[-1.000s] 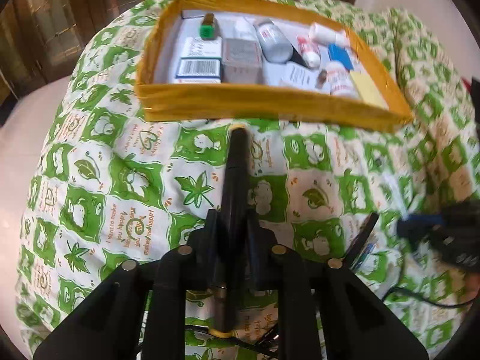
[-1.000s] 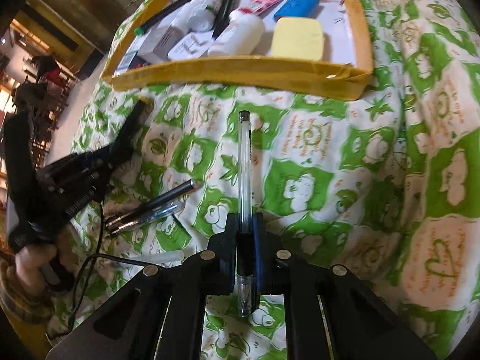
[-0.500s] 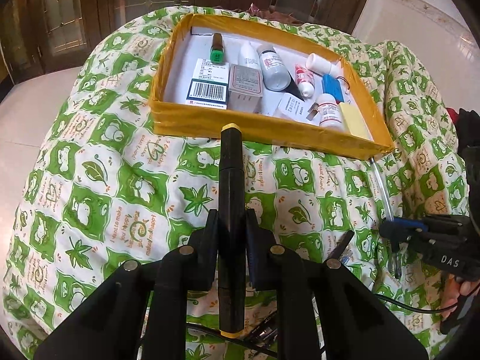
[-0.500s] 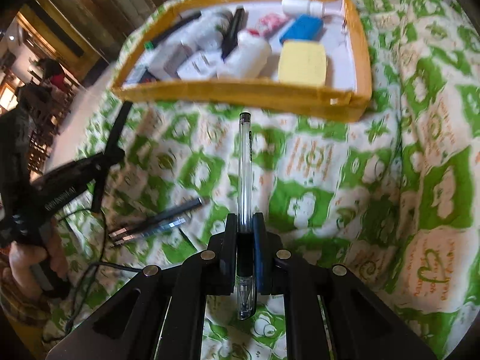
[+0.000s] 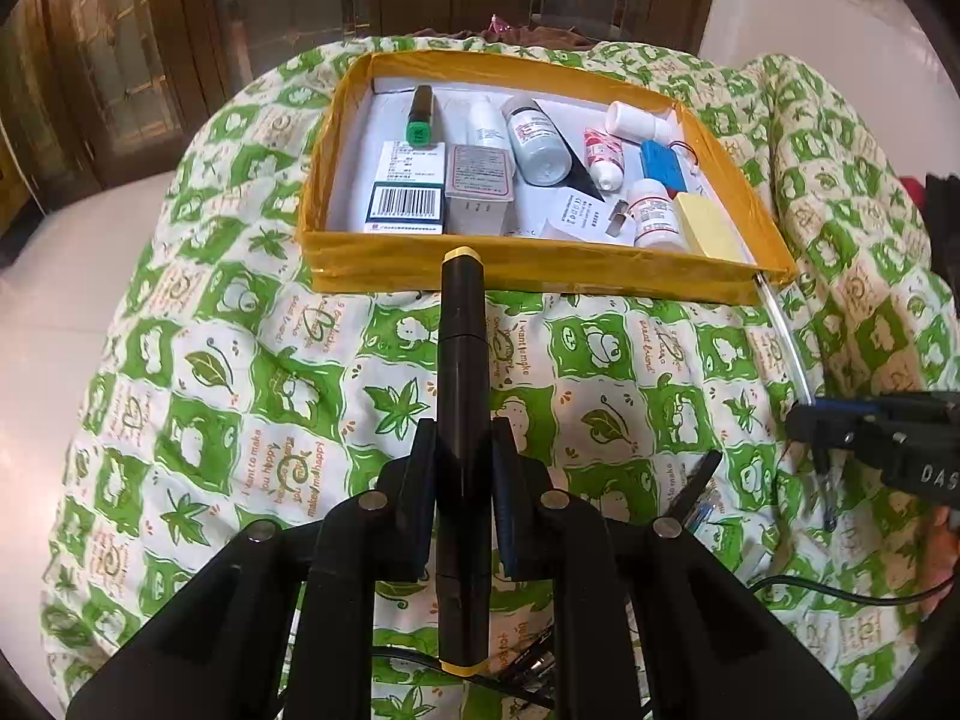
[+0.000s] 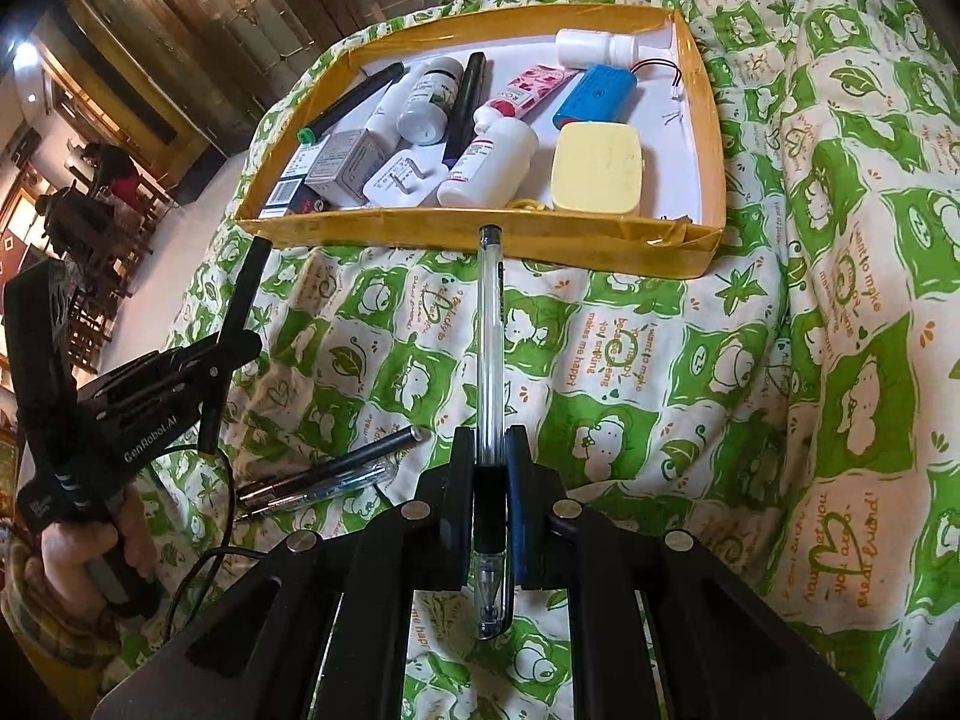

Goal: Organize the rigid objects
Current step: 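Carry the marker and clear pen over the tray with both tools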

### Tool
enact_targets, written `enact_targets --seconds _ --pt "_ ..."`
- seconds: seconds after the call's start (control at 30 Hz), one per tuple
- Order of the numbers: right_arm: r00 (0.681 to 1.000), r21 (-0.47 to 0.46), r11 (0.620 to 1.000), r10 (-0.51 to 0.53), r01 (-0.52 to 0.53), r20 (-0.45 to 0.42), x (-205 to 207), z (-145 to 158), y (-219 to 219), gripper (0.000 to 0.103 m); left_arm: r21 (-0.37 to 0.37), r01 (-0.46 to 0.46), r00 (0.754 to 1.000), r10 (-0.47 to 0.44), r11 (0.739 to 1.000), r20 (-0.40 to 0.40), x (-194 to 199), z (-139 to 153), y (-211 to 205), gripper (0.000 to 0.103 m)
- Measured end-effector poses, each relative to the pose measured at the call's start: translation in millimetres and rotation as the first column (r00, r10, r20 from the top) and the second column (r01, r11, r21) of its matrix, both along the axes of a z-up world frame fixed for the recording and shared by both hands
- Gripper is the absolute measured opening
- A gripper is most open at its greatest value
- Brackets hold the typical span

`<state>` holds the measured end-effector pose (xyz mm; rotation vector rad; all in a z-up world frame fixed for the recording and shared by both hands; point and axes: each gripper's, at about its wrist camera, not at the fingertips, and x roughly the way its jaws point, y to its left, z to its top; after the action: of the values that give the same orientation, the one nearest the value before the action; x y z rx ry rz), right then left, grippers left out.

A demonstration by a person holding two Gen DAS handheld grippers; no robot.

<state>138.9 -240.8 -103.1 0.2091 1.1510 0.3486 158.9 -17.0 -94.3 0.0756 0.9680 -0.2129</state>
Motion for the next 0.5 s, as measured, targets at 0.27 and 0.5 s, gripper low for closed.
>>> enact_targets --seconds 0.27,0.5 --pt "1.0 0.018 1.0 -0.014 0.013 0.018 -1.4 5.8 -2.3 0.009 0.03 0.008 0.999 -0.009 1.0 0.039 -3.4 7.0 -4.3 0.014" --pt "0.999 0.032 0.999 -0.023 0.022 0.028 -0.2 9.7 -3.9 0.009 0.021 0.011 0.999 -0.012 1.0 0.038 -1.7 9.9 -5.0 0.014"
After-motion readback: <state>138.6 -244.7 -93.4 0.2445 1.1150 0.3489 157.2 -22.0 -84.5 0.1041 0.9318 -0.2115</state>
